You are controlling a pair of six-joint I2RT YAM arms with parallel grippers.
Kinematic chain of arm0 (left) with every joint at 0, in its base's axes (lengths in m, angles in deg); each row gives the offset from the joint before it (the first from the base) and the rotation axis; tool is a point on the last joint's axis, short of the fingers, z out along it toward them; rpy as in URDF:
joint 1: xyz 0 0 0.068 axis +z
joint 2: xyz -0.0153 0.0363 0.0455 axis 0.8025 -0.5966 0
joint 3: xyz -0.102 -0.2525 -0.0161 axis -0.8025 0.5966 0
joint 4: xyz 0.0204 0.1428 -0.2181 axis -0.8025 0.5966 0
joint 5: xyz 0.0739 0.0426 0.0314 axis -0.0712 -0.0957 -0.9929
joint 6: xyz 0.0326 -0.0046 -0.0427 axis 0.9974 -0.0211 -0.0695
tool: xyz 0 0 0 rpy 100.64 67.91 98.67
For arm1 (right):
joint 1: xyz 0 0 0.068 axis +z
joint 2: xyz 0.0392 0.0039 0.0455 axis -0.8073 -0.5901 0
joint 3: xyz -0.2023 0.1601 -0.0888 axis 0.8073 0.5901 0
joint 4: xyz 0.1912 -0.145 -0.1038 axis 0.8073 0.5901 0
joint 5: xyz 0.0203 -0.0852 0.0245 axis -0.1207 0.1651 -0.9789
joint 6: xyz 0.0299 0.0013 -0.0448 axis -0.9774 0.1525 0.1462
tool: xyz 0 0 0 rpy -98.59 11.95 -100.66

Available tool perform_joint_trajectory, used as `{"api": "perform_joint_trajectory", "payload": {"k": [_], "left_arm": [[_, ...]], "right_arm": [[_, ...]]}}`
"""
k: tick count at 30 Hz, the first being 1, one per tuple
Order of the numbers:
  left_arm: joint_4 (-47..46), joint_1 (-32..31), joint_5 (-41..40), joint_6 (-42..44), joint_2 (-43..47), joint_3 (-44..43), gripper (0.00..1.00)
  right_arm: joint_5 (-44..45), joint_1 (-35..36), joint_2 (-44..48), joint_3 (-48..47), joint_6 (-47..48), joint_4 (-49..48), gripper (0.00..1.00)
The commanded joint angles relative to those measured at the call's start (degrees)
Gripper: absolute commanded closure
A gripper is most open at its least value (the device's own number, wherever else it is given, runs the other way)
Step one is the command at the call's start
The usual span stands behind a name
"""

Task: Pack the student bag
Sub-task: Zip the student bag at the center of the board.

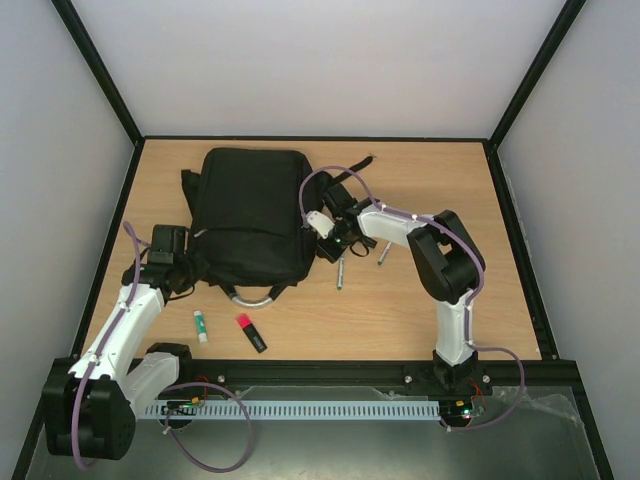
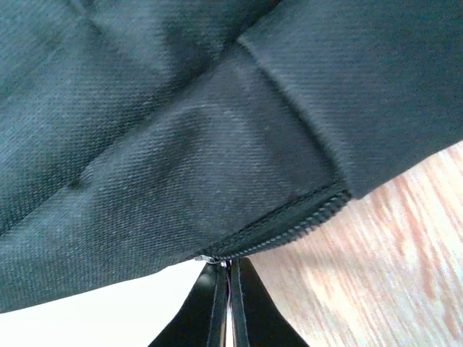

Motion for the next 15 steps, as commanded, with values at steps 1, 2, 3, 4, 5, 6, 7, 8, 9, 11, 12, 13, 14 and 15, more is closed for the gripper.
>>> {"api": "perform_joint_trajectory", "payload": {"k": [1, 2, 3, 4, 5, 6, 7, 8, 9, 11, 12, 13, 14, 15], "left_arm": [[-1.43, 0.85, -2.02, 1.37, 0.72, -1.17, 0.98], [-1.50, 0.87, -1.89, 1.36, 0.85, -0.98, 0.98], [-1.56, 0.85, -1.87, 1.44, 0.84, -0.86, 0.98], [-1.60, 0.85, -1.84, 1.53, 0.83, -0.79, 0.98], [-1.68, 0.90, -1.84, 1.60, 0.75, -0.69, 0.98], [-1.70, 0.86, -1.84, 1.64, 0.68, -0.63, 0.98], [-1.69, 0.90, -1.77, 1.64, 0.61, -0.58, 0.98], [-1.77, 0.89, -1.64, 1.64, 0.55, -0.56, 0.98], [-1.82, 0.87, -1.58, 1.64, 0.52, -0.55, 0.98], [-1.95, 0.86, -1.44, 1.64, 0.55, -0.63, 0.98], [-1.96, 0.88, -1.40, 1.71, 0.56, -0.68, 0.98], [-1.96, 0.91, -1.40, 1.73, 0.55, -0.65, 0.98], [-2.00, 0.91, -1.40, 1.69, 0.60, -0.60, 0.98], [-1.90, 0.94, -1.47, 1.79, 0.54, -0.61, 0.98]], "right_arm": [[4.88, -2.12, -2.69, -3.00, 0.59, 2.68, 0.99], [5.24, -2.33, -2.88, -3.34, 0.57, 2.36, 0.99], [5.65, -2.53, -3.02, -3.53, 0.51, 2.01, 0.99], [6.05, -2.71, -3.15, -3.70, 0.44, 1.57, 0.99], [6.69, -2.78, -3.31, -3.97, 0.28, 1.14, 0.99], [7.23, -2.95, -3.46, -4.30, 0.00, 0.74, 0.99], [7.63, -3.05, -3.67, -4.58, -0.30, 0.37, 0.99], [7.98, -3.09, -3.80, -4.97, -0.73, 0.01, 0.99], [8.30, -3.18, -4.07, -5.36, -1.13, -0.53, 0.99], [8.43, -3.19, -4.69, -6.37, -1.95, -0.81, 0.99], [8.55, -3.19, -5.04, -6.91, -2.45, -1.02, 0.99], [8.84, -3.19, -5.31, -7.37, -2.88, -1.38, 0.99], [9.24, -3.19, -5.58, -7.72, -3.35, -1.88, 0.99], [9.82, -3.19, -5.78, -8.25, -3.72, -2.15, 0.99]]}}
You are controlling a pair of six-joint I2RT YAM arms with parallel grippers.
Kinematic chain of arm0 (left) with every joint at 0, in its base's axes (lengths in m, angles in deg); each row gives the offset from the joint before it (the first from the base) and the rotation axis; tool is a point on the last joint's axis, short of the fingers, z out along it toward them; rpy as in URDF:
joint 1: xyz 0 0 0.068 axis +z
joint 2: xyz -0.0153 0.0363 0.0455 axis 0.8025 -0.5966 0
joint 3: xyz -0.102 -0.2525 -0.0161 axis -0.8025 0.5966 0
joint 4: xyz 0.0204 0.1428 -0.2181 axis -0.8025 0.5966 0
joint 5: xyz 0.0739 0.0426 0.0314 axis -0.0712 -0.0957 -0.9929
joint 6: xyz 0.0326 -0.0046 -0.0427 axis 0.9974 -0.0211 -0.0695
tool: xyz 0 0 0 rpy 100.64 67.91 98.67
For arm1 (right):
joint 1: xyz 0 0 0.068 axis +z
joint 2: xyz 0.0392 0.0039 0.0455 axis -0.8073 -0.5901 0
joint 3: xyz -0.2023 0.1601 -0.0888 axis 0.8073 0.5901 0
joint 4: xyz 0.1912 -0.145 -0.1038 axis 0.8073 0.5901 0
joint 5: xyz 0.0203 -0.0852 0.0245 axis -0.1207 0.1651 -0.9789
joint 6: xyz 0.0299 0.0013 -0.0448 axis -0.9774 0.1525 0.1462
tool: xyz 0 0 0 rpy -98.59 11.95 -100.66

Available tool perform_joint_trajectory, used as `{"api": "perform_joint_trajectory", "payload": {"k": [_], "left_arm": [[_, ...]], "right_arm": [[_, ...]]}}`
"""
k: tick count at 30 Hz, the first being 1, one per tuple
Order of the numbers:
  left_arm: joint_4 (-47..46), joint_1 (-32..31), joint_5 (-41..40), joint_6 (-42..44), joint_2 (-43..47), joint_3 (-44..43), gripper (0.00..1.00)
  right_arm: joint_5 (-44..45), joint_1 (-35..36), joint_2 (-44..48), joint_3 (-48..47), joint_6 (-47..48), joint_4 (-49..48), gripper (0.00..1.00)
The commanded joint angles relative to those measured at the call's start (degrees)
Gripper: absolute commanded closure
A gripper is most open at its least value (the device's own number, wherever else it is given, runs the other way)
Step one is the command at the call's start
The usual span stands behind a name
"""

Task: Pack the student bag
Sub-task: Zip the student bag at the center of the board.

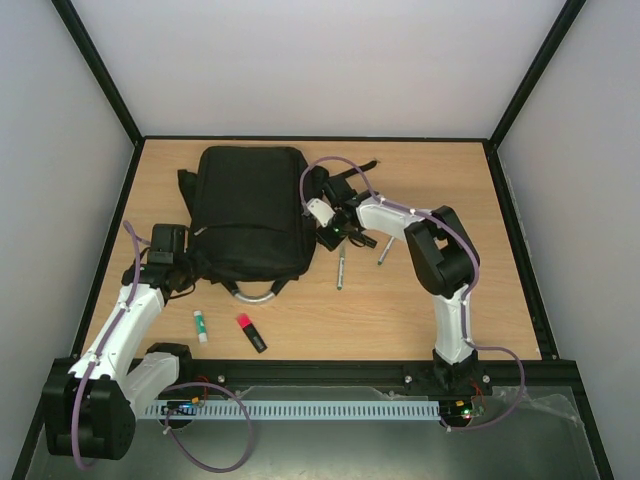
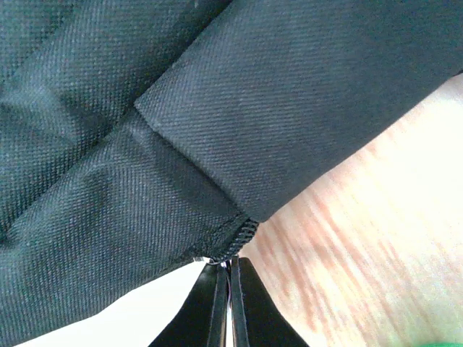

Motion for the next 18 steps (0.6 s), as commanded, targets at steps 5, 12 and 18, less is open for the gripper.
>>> {"api": "perform_joint_trajectory", "payload": {"k": [5, 12, 18], "left_arm": [[-0.10, 0.83, -2.45, 1.51, 0.95, -0.48, 0.98], [-0.52, 0.83, -1.20, 1.83, 0.98, -0.33, 0.98], [-1.15, 0.80, 2.75, 2.66, 1.04, -0.46, 0.98]], "right_arm": [[8.59, -1.51, -2.13, -3.11, -3.03, -3.74, 0.98], [9.44, -1.51, -0.50, -3.21, -3.28, -3.74, 0.90], [8.72, -1.51, 5.53, -0.94, -4.91, -2.85, 0.70]]}}
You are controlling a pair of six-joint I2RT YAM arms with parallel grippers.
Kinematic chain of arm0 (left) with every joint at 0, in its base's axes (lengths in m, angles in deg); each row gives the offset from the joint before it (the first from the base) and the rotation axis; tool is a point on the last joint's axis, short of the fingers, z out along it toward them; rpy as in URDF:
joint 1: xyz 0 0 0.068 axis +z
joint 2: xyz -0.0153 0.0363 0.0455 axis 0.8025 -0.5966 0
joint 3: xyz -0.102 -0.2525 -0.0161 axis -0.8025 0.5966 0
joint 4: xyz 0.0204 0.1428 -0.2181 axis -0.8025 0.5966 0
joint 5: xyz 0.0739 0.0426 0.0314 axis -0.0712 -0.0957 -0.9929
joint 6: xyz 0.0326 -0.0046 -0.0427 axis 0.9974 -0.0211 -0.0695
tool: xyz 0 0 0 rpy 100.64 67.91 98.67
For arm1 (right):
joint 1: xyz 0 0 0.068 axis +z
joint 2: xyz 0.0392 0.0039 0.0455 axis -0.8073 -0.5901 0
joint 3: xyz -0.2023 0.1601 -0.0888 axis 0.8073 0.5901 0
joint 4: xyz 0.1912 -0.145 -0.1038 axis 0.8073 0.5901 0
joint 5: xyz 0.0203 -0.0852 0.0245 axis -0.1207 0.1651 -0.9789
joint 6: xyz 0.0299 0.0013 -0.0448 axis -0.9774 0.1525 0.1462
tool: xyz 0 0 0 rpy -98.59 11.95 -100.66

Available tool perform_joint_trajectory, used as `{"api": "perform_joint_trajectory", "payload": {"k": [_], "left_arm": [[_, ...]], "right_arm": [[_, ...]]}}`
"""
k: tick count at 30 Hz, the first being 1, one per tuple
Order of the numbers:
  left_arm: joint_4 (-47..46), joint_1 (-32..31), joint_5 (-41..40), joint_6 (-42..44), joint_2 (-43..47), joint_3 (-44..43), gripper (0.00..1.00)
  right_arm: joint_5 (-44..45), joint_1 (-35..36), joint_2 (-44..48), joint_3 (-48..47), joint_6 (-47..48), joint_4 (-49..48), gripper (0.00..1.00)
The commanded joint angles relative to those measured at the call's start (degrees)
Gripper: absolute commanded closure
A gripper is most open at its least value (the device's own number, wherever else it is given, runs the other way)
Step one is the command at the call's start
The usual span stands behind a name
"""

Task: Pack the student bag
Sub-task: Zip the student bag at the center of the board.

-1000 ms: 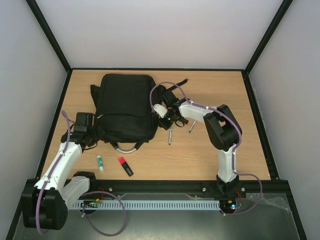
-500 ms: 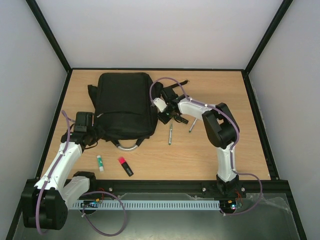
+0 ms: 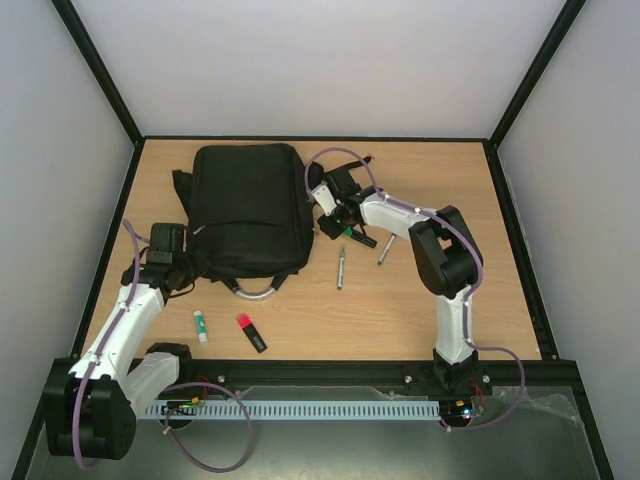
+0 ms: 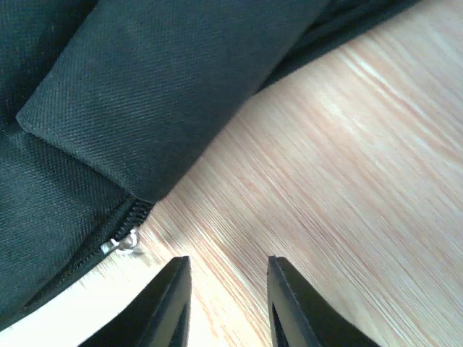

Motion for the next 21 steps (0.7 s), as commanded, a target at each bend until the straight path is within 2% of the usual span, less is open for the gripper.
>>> {"api": "perform_joint_trajectory", "payload": {"k": [1, 2, 4, 6, 9, 11, 14, 17, 21], "left_arm": [[-0.04, 0.50, 3.37, 1.73, 1.06, -0.38, 0.98], [0.01, 0.50, 3.94, 1.82, 1.20, -0.32, 0.98], [0.10, 0.50, 4.64, 1.85, 1.83, 0.15, 0.98], [0.09, 0.50, 5.52, 1.99, 2.92, 0.63, 0.98], [0.25, 0.06, 7.19, 2.17, 4.55, 1.49, 0.98], [0.55, -0.79, 7.57, 2.29, 5.42, 1.74, 0.98], [1.00, -2.85, 7.68, 2.66, 5.80, 1.72, 0.96], [0.21, -5.53, 9.29, 2.61, 5.02, 2.15, 0.94], [-0.99, -11.65, 10.16, 0.85, 2.74, 1.99, 0.92]], "right_arm": [[0.53, -0.74, 7.11, 1.64, -2.08, 1.32, 0.67], [-0.03, -0.70, 8.67, 1.99, -2.58, 1.70, 0.63], [-0.98, -0.74, 12.81, 2.75, -3.67, 2.37, 0.47], [-3.22, -0.74, 16.74, 3.66, -4.30, 3.29, 0.03], [-5.93, -0.70, 20.90, 3.18, -7.79, 6.88, 0.00], [-10.15, -0.72, 21.26, 0.62, -7.56, 13.24, 0.00], [-10.05, -0.74, 21.61, -2.25, -7.21, 18.70, 0.00], [-9.97, -0.74, 25.46, 1.23, -6.50, 16.51, 0.00], [-6.56, -0.74, 36.92, 12.87, -7.33, 6.35, 0.00]]}}
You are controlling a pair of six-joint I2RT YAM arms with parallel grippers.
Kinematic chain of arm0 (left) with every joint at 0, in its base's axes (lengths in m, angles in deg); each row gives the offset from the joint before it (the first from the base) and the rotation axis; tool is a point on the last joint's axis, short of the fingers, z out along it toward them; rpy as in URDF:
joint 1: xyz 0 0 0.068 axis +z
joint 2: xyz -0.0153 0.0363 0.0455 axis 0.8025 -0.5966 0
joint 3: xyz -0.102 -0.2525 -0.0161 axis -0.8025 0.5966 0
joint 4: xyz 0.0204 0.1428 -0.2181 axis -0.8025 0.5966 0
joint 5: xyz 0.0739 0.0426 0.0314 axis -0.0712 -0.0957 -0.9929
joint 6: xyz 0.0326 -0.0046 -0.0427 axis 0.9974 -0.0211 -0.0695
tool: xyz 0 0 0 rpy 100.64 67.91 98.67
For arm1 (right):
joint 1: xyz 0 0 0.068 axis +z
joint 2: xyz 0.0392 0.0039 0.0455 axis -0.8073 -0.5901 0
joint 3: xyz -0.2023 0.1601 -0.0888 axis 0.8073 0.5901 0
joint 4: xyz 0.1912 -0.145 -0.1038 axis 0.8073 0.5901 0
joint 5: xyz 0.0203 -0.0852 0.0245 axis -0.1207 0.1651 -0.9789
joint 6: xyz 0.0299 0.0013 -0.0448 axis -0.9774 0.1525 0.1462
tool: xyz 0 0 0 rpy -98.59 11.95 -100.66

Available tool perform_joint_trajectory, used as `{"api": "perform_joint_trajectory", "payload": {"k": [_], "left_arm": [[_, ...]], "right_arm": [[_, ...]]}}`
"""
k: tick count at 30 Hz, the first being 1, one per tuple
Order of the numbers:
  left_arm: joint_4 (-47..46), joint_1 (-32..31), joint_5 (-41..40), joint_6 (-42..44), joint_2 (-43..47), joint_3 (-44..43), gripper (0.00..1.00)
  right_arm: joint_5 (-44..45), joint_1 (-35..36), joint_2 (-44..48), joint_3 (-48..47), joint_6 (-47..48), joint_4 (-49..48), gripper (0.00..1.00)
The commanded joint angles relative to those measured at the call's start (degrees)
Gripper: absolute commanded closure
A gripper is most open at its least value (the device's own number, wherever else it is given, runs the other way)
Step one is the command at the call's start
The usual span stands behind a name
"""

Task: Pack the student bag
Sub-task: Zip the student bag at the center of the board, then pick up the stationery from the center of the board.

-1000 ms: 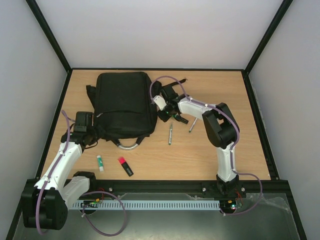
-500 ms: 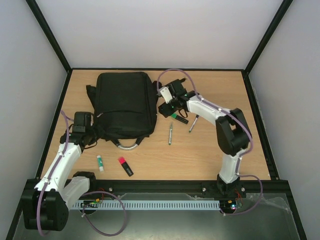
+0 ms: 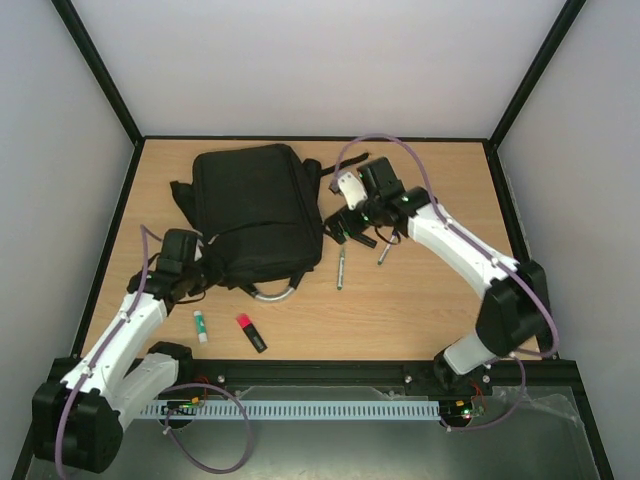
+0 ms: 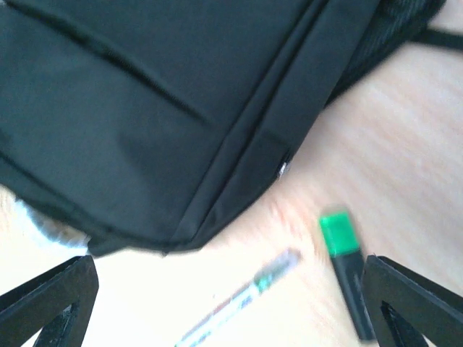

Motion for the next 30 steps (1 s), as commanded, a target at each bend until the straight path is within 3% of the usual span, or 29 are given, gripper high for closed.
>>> {"api": "perform_joint_trajectory", "payload": {"k": [1, 4, 6, 10, 11, 12, 19, 27, 30], "left_arm": [[-1.49, -6.34, 3.49, -0.59, -1.86, -0.35, 0.91], [0.32, -7.81, 2.08, 0.58, -2.46, -2.03, 0.88], [2.03, -7.84, 1.63, 2.18, -2.01, -3.33, 0.77], [5.51, -7.74, -1.68, 4.32, -1.27, -5.97, 0.29], [6.64, -7.69, -2.18, 4.50, -1.38, -7.07, 0.09], [7.63, -7.60, -2.04, 4.57, -1.37, -8.20, 0.02], [8.56, -7.78, 7.24, 10.04, -1.32, -16.24, 0.01], [-8.91, -7.80, 3.80, 13.07, -1.74, -21.30, 0.01], [-12.67, -7.85, 4.15, 15.75, -6.03, -24.68, 0.01]], "right_arm": [[1.29, 0.06, 12.72, 9.64, -0.47, -4.63, 0.00], [-0.61, -0.09, 16.36, 11.43, 1.80, -3.34, 0.00], [-0.86, -0.41, 16.95, 10.72, 2.13, -0.07, 0.00], [0.40, -0.66, 20.30, 13.33, 3.23, -0.74, 0.00], [1.63, -0.61, 21.13, 13.94, 2.32, -1.47, 0.00], [3.09, -0.65, 22.17, 14.71, 0.97, -2.71, 0.00], [-3.85, -0.66, 22.03, 11.40, 3.92, 3.62, 0.01], [-8.22, -0.70, 23.56, 13.24, 3.89, 3.43, 0.00], [-3.13, -0.66, 24.81, 11.25, 2.37, 1.86, 0.00]]}}
